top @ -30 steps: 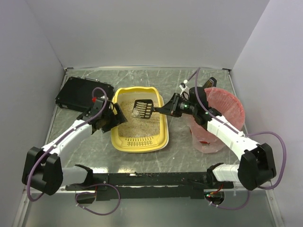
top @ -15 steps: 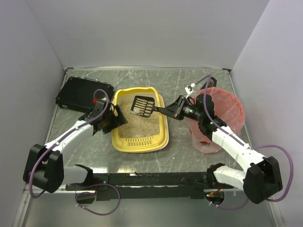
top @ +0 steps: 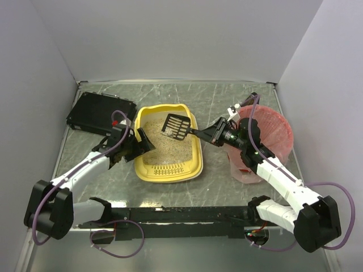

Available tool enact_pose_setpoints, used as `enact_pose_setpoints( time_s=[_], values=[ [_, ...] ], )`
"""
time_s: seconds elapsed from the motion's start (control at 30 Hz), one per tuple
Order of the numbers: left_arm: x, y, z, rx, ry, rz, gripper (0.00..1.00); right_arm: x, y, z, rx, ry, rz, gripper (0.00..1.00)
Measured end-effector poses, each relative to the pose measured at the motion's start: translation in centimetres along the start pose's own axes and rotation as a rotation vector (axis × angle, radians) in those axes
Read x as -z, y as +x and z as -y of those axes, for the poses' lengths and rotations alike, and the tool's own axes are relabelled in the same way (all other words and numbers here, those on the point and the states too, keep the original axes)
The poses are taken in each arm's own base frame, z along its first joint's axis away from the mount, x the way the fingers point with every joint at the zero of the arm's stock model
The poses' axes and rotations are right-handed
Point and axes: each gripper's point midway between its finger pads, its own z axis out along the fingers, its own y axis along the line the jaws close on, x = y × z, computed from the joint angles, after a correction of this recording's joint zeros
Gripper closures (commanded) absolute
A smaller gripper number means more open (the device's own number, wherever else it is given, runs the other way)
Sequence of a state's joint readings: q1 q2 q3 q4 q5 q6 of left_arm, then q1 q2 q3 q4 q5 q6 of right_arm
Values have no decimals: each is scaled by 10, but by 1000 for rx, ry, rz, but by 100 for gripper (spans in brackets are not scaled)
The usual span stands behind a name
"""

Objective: Clean the litter box

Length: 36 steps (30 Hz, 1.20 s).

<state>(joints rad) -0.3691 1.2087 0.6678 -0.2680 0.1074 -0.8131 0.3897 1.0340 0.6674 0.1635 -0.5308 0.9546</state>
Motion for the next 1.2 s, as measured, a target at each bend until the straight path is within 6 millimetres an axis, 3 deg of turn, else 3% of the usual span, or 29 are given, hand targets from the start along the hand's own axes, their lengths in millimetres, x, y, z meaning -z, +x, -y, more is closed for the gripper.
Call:
enact_pose_setpoints(
  time_s=[0.47, 0.8, 0.9, 1.07, 1.2],
  values=[
    [0, 3, 5, -2, 106, -5, 3, -3, 12, 15, -24, 12, -39, 100],
    [-1, 2, 4, -3, 104, 7, 3, -1, 5, 5, -49, -2, -2, 100],
    [-2, 0, 2, 3, 90, 17, 3, -9, -1, -4, -104, -29, -11, 100],
    [-1, -3, 2, 17, 89, 36, 3, -8, 15, 9, -229, 54, -79, 100],
    [-2, 1, -2, 35, 81, 31, 3, -5, 20, 8, -291, 74, -103, 100]
  ],
)
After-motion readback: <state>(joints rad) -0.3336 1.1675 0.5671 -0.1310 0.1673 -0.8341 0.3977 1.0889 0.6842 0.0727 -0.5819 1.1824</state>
